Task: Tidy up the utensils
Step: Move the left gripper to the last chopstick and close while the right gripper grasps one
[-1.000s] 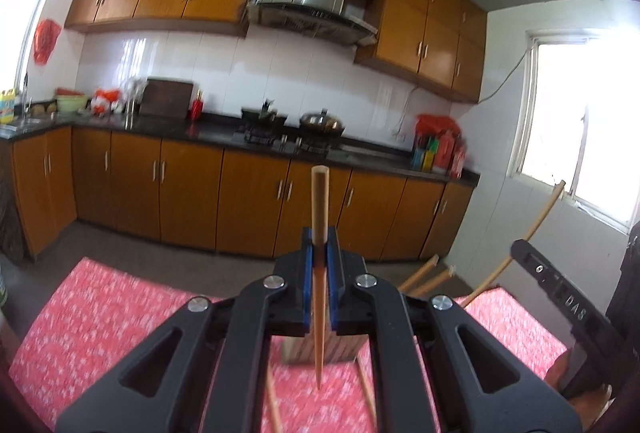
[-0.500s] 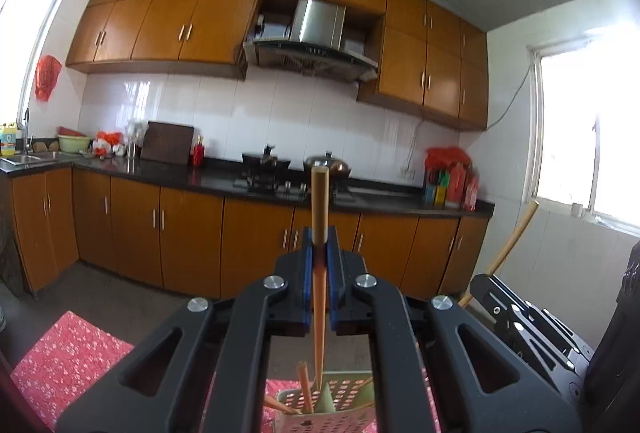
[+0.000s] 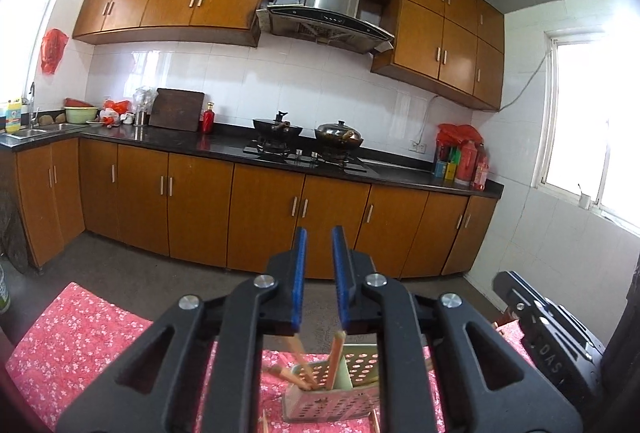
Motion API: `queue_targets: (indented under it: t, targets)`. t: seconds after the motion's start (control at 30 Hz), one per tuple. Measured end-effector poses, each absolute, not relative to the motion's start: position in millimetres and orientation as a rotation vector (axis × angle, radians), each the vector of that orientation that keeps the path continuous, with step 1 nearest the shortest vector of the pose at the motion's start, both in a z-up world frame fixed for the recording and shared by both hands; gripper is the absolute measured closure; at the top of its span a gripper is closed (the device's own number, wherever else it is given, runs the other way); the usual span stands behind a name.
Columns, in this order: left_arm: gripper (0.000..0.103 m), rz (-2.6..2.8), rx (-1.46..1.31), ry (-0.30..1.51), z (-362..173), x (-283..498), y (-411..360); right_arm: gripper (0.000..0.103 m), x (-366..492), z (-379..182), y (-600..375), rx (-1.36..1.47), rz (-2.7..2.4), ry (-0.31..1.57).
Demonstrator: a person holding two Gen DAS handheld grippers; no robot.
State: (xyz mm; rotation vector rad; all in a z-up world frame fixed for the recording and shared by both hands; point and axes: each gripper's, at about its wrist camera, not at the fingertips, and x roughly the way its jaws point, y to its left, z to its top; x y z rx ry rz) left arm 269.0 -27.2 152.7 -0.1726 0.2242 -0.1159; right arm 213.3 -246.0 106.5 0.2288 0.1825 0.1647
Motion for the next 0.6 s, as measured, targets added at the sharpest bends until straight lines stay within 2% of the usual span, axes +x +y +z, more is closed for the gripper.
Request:
queue_targets:
  t: [0.1,0.27,0.37,0.6]
  targets:
    - [0.086,-0.099,-0.181,0.23,156,251,-13,0.079,200,111,-251,0.216,0.15,0.179]
    - [0.081,-0.037,-0.176,0.295,137,216,17,0.075,165,95,-268,0.208,0.116,0.226]
    - [0.081,-0.013,-0.172,0.371,104,198,36,0.074,156,62,-274,0.204,0.096,0.329]
    - [0.081,-0.003,-0.113,0.628,0,180,51,0.074,160,-53,-252,0.203,0.172,0.697]
